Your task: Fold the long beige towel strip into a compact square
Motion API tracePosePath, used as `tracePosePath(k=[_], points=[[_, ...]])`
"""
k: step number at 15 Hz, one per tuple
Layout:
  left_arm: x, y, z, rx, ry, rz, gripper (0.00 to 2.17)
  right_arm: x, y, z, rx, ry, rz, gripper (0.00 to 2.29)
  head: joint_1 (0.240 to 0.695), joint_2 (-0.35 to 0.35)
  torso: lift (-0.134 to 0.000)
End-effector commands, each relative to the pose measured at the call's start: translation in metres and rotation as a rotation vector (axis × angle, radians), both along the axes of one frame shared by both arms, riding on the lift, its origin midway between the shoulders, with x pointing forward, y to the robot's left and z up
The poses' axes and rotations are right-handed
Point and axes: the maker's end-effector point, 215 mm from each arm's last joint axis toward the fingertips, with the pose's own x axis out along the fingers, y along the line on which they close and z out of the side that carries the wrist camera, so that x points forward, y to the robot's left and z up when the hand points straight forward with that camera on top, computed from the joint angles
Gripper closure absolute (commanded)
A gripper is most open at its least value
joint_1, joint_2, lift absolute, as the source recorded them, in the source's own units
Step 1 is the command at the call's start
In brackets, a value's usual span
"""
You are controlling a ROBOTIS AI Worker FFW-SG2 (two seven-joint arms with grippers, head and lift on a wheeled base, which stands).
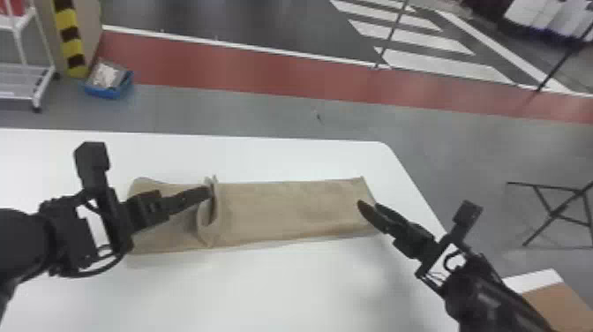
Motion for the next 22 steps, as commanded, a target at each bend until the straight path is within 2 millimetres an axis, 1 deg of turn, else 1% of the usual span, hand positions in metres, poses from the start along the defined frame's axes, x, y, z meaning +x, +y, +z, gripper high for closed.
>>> tracePosePath(k=[1, 3, 4, 5, 6, 7, 8, 9, 10, 11, 12, 13, 14, 15, 17, 18, 20, 21, 22], points=[[-0.001, -0.019, 0.005, -0.016, -0.026, -0.015, 0.03, 0.001, 0.011, -0.003, 0.017, 0.004, 0.011, 0.07, 0.695, -0.35, -0.124], [-0.001, -0.02, 0.006, -0.007, -0.033, -0.02, 0.03, 0.003, 0.022, -0.002, 0.037, 0.007, 0.023, 0.07, 0.695, -0.35, -0.124], [0.001, -0.017, 0.009, 0.004, -0.045, -0.016, 0.03, 0.004, 0.033, 0.003, 0.054, 0.004, 0.037, 0.08, 0.695, -0.35, -0.124], [0.006, -0.013, 0.019, 0.022, -0.072, -0.014, 0.03, 0.004, 0.046, 0.006, 0.075, 0.016, 0.055, 0.15, 0.695, -0.35, -0.124], [0.006, -0.014, 0.031, 0.027, -0.079, -0.034, 0.03, 0.004, 0.063, 0.008, 0.112, 0.048, 0.079, 0.23, 0.695, -0.35, -0.124], [0.011, -0.006, 0.045, 0.022, -0.091, -0.031, 0.03, 0.005, 0.077, 0.017, 0.116, 0.059, 0.102, 0.26, 0.695, -0.35, -0.124], [0.022, 0.005, 0.064, 0.02, -0.121, -0.011, 0.03, 0.007, 0.082, 0.026, 0.081, 0.068, 0.11, 0.26, 0.695, -0.35, -0.124], [0.034, 0.02, 0.079, 0.01, -0.143, 0.021, 0.03, 0.01, 0.094, 0.033, 0.054, 0.079, 0.132, 0.26, 0.695, -0.35, -0.124], [0.042, 0.028, 0.09, 0.002, -0.162, 0.039, 0.04, 0.011, 0.106, 0.037, 0.034, 0.095, 0.149, 0.27, 0.695, -0.323, -0.124], [0.046, 0.035, 0.095, -0.007, -0.169, 0.055, 0.05, 0.012, 0.119, 0.04, 0.007, 0.109, 0.168, 0.29, 0.695, -0.302, -0.124], [0.055, 0.051, 0.102, -0.018, -0.183, 0.09, 0.09, 0.013, 0.134, 0.039, -0.024, 0.132, 0.189, 0.29, 0.695, -0.285, -0.124], [0.063, 0.069, 0.107, -0.027, -0.194, 0.131, 0.1, 0.014, 0.151, 0.034, -0.049, 0.162, 0.206, 0.29, 0.695, -0.268, -0.124], [0.068, 0.081, 0.111, -0.04, -0.201, 0.156, 0.14, 0.013, 0.168, 0.027, -0.066, 0.195, 0.227, 0.29, 0.695, -0.247, -0.124], [0.075, 0.101, 0.114, -0.035, -0.223, 0.193, 0.15, 0.015, 0.185, 0.02, -0.104, 0.221, 0.245, 0.29, 0.695, -0.196, -0.124], [0.09, 0.153, 0.121, 0.037, -0.29, 0.273, 0.15, 0.017, 0.214, 0.007, -0.188, 0.249, 0.274, 0.29, 0.695, -0.145, -0.124], [0.095, 0.176, 0.122, 0.092, -0.322, 0.312, 0.15, 0.018, 0.227, 0.004, -0.213, 0.252, 0.287, 0.29, 0.695, -0.115, -0.124], [0.104, 0.229, 0.126, 0.235, -0.423, 0.411, 0.16, 0.021, 0.243, -0.006, -0.238, 0.266, 0.301, 0.29, 0.695, -0.055, -0.124], [0.108, 0.246, 0.134, 0.298, -0.487, 0.452, 0.17, 0.023, 0.248, -0.008, -0.237, 0.273, 0.31, 0.29, 0.695, -0.021, -0.124], [0.112, 0.26, 0.141, 0.354, -0.541, 0.487, 0.19, 0.026, 0.25, -0.01, -0.239, 0.276, 0.312, 0.29, 0.695, 0.035, -0.124]])
